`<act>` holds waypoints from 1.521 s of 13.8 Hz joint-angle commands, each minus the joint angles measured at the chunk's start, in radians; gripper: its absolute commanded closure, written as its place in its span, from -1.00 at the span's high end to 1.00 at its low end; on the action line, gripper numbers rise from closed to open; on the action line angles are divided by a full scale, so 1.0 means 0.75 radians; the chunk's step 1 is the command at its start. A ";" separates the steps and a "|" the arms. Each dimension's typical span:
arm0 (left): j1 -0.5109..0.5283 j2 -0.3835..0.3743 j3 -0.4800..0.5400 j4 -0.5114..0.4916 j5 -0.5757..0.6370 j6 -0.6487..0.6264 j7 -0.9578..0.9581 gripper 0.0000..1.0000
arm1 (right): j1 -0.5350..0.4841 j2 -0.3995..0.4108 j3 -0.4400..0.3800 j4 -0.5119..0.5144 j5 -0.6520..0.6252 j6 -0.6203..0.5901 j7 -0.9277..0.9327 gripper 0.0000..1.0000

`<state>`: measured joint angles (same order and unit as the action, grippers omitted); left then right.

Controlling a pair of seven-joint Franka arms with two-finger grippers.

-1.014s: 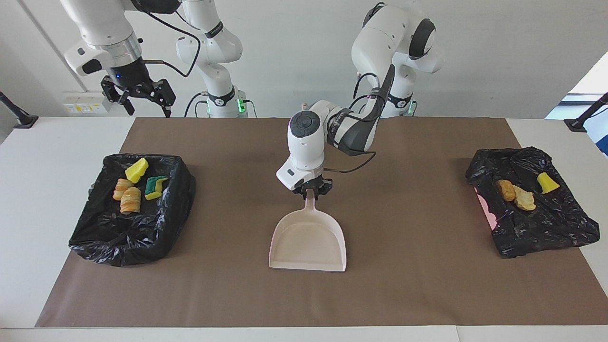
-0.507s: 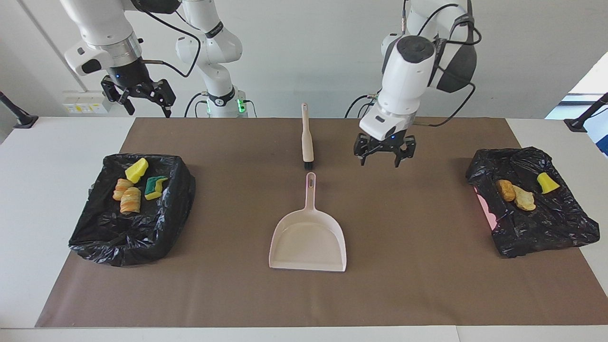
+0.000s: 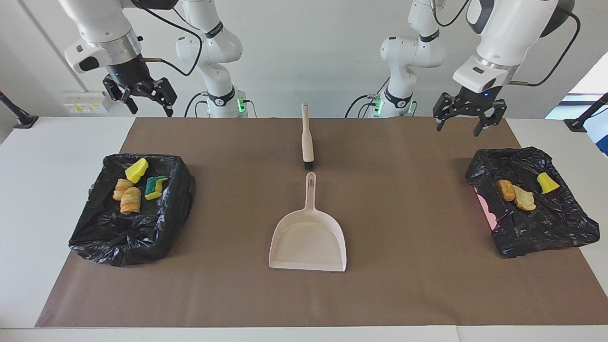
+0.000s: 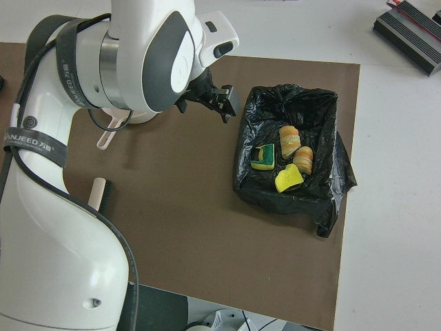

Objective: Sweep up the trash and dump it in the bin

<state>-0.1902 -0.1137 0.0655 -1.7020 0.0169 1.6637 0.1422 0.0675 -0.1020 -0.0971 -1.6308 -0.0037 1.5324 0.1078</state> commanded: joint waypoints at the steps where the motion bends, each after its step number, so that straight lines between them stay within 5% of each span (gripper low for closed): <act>1: 0.092 -0.006 -0.016 0.095 -0.010 -0.117 0.052 1.00 | -0.022 0.021 0.011 0.035 0.030 -0.026 0.012 1.00; 9: 0.133 0.115 -0.012 0.475 -0.020 -0.418 0.085 1.00 | -0.025 0.019 0.009 0.031 0.030 -0.022 0.003 1.00; 21: 0.172 0.070 -0.081 0.451 -0.025 -0.416 0.062 1.00 | -0.025 0.015 0.007 0.027 0.030 -0.022 0.003 1.00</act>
<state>-0.1031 -0.0607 0.0451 -1.3785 0.0131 1.3755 0.1914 0.0670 -0.0984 -0.0979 -1.6295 -0.0036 1.5324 0.1078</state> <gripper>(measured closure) 0.000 0.000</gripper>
